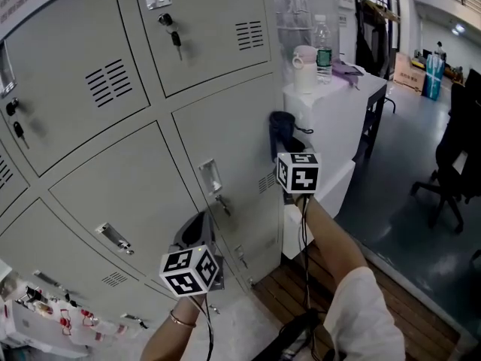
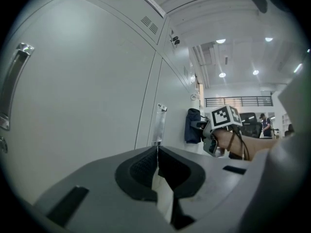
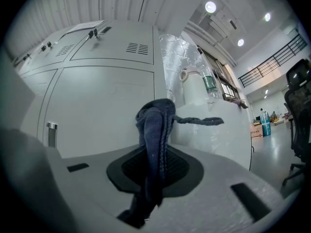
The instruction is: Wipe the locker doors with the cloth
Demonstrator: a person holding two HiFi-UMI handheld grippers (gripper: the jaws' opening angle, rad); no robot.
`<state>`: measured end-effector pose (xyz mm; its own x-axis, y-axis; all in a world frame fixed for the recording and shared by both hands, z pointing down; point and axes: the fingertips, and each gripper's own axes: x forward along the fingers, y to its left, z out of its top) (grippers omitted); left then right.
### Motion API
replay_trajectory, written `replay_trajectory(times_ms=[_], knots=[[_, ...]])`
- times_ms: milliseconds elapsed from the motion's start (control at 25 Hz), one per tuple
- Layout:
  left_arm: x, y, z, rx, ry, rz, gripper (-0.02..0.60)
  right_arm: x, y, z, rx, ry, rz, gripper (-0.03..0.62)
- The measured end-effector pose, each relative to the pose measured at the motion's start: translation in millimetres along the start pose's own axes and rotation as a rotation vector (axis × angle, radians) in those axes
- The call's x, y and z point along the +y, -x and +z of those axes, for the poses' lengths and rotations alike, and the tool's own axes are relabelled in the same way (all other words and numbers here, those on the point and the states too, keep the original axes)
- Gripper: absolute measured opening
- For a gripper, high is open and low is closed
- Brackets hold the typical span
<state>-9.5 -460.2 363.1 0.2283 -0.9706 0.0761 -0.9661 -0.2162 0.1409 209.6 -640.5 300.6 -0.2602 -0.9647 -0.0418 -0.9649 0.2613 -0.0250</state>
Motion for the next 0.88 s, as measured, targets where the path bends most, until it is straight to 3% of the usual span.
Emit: replay_trajectory(times_ms=[400,880], knots=[[24.2,51.1,1.6,-0.007,-0.001,0.016,0.009,31.2,47.0,2.7,0.010,-0.007,-0.029,0.049],[75.9,158.1,7.1,-0.017,0.010,0.056,0.009,157.1,126.2,2.5,0.040,-0.013,0.056,0.049]])
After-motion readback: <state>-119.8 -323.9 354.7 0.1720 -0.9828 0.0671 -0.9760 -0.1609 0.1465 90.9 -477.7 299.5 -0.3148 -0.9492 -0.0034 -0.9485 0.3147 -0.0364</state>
